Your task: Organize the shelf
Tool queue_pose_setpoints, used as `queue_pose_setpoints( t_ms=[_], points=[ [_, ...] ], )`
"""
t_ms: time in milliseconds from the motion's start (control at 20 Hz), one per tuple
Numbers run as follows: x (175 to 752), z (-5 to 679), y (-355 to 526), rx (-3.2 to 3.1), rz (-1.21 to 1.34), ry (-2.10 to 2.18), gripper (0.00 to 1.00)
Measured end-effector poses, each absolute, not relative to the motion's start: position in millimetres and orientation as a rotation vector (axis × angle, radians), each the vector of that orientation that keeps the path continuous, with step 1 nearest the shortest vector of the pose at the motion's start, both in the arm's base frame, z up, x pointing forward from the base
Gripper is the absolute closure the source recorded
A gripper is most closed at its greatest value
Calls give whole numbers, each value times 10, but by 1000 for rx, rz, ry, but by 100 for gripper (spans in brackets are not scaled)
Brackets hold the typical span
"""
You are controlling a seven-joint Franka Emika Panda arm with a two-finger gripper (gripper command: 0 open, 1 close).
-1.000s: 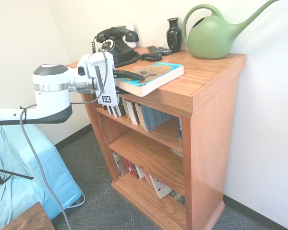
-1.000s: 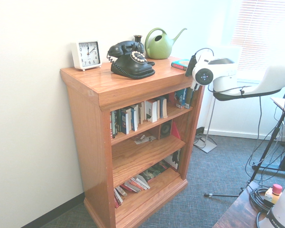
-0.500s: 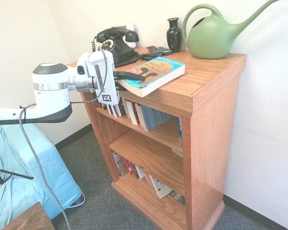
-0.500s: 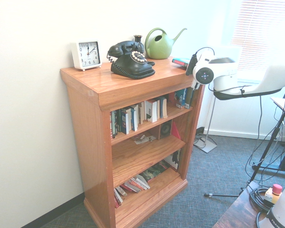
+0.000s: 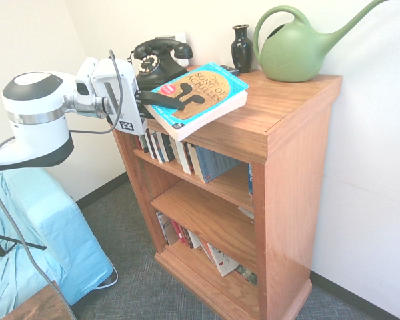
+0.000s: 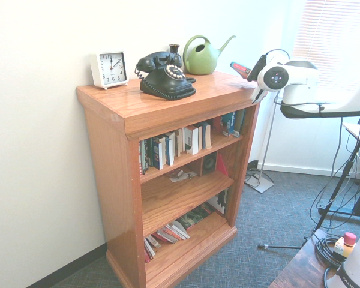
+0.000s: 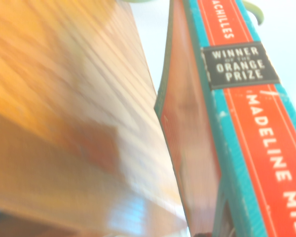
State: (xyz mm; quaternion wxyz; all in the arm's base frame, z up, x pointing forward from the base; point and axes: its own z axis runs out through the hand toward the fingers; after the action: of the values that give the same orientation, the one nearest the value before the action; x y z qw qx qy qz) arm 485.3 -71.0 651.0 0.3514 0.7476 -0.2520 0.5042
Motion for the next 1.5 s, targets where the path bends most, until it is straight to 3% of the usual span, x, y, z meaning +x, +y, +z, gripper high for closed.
queue_pose_setpoints(
  t_ms=[650,1050,1500],
  points=[
    [3242,6080,-1207,2255,1306,-923,100],
    [3242,5275,-987,2429,1269,-942,100],
    [3678,4502,-834,2557,1184,-966,100]
  ],
)
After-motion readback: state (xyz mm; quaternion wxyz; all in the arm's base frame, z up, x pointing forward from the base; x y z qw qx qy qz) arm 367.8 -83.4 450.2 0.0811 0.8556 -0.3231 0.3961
